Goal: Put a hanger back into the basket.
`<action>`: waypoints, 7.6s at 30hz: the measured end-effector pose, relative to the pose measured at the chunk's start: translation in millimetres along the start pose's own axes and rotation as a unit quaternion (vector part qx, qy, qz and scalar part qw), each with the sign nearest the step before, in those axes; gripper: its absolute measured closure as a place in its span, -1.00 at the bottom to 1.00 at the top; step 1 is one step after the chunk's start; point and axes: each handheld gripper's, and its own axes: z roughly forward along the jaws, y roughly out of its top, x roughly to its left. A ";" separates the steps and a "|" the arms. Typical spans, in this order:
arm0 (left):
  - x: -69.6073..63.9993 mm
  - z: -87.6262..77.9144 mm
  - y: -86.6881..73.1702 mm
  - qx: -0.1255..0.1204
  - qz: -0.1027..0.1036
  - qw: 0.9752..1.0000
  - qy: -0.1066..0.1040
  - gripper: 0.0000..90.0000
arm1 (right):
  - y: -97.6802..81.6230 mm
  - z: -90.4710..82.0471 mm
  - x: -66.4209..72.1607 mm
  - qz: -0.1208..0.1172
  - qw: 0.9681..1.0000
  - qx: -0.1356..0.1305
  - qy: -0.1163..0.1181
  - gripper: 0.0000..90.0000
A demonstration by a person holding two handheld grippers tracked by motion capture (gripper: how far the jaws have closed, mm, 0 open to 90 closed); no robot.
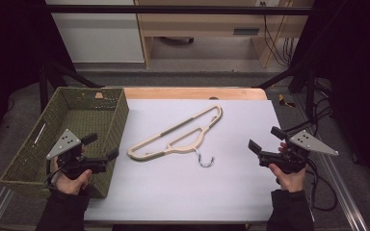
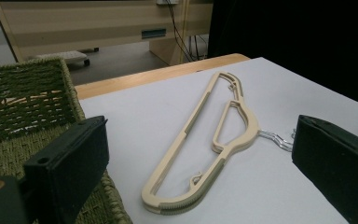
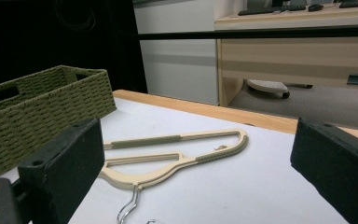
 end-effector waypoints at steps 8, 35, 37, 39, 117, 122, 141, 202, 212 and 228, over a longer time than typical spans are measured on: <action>3.9 -3.0 -1.5 -0.001 0.002 1.000 0.003 -0.92 | 2.7 3.0 6.8 -0.005 1.000 0.006 -0.004 -0.89; 13.8 -6.1 -4.6 -0.001 0.003 1.000 0.014 -0.92 | 7.8 78.7 63.4 -0.027 0.997 0.070 0.020 -0.64; 14.3 -6.6 -4.7 -0.002 0.001 1.000 0.015 -0.92 | 3.4 90.8 67.0 -0.039 0.995 0.088 0.027 -0.62; 13.9 -6.2 -4.8 -0.001 0.003 1.000 0.014 -0.92 | -0.2 98.8 68.8 -0.038 0.994 0.096 0.027 -0.59; -43.0 44.1 0.4 0.051 0.063 0.996 -0.042 -0.88 | -77.1 172.8 67.2 -0.038 0.961 0.273 0.010 0.98; -63.1 61.2 0.6 0.070 0.089 0.992 -0.058 -0.88 | -71.9 169.3 65.5 -0.048 0.962 0.270 0.015 0.98; -100.0 151.7 -5.2 0.147 0.119 0.976 -0.112 -0.81 | -57.7 163.2 64.9 -0.054 0.963 0.261 0.026 0.98; -119.2 238.7 -17.7 0.212 0.285 0.933 -0.057 0.66 | -3.3 96.7 45.3 -0.035 0.992 0.120 0.018 0.15; -106.7 227.4 0.4 0.195 0.273 0.941 -0.031 0.77 | -31.2 57.0 13.1 0.002 0.993 0.114 0.006 -0.33; -72.8 223.3 27.0 0.167 0.221 0.961 -0.005 0.90 | -56.1 40.8 2.7 0.022 0.992 0.120 0.007 -0.63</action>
